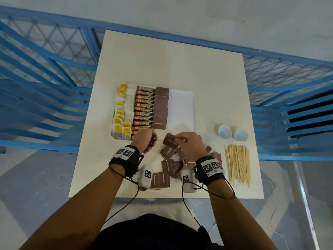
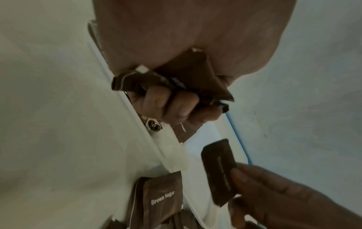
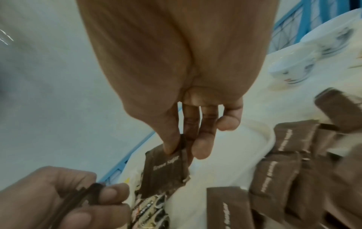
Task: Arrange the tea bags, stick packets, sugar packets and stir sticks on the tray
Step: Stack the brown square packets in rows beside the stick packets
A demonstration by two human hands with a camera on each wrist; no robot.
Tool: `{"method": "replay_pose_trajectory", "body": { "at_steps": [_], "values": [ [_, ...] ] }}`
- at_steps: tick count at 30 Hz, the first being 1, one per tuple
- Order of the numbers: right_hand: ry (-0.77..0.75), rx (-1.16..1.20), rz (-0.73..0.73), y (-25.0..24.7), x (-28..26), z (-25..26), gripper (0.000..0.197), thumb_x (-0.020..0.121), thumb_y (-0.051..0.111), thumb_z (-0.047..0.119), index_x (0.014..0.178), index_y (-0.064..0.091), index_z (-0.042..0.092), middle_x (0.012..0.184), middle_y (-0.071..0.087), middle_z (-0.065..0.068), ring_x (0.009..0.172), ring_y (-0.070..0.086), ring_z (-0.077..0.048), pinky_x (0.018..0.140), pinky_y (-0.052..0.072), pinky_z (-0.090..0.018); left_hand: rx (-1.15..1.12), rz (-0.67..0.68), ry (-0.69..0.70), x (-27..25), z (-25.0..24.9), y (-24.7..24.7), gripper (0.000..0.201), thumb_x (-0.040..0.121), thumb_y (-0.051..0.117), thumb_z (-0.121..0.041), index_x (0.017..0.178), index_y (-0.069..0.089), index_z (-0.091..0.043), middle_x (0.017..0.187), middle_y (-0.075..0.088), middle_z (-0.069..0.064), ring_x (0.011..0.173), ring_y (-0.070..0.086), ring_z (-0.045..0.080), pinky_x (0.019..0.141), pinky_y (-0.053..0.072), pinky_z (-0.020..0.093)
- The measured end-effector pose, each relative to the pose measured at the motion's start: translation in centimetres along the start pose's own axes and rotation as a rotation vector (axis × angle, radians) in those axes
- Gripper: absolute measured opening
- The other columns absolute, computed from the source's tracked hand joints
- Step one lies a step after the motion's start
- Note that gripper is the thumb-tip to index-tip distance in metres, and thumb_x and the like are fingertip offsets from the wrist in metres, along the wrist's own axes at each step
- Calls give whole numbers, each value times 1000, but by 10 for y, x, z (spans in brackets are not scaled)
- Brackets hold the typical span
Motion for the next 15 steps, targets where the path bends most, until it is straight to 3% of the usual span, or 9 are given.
{"method": "replay_pose_trajectory", "body": {
  "at_steps": [4,7,11,13,15],
  "values": [
    [-133,-22,56,-9,19,18,18,93,66,17,104,79,19,99,76,4,90,65,-13,87,52,-28,-21,-69,76,1,-1,3,41,99,47,-37,67,55,-14,50,44,0,37,30,15,40,20,23],
    [-201,-60,69,-13,34,25,17,94,65,19,103,79,19,99,76,4,88,63,-11,86,47,-22,17,-121,170,4,3,3,42,92,64,-58,74,56,-21,56,47,1,40,32,13,39,24,22],
    [-259,-82,86,-15,49,29,15,94,66,21,101,79,19,94,75,6,81,59,-5,73,38,-3,91,-234,337,5,0,3,26,93,70,-47,100,68,-21,64,61,2,39,42,8,39,32,22],
    [-275,-74,132,-14,53,30,14,93,68,23,100,80,20,92,75,6,80,61,-6,73,38,-5,126,-280,413,5,-2,4,13,95,71,-36,100,72,-23,65,63,-2,41,45,3,41,34,21],
    [-280,-47,160,-13,55,29,13,90,72,26,99,80,20,86,74,7,78,63,-7,76,44,-16,115,-296,452,4,-4,4,5,96,70,-28,96,74,-24,60,60,-4,41,45,2,40,35,21]
  ]
}}
Point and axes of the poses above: each hand's wrist, its own x-axis towards the middle knuckle, its own y-axis out of the palm, z = x × y, the point moved 2 cm from there along x, towards the middle knuckle
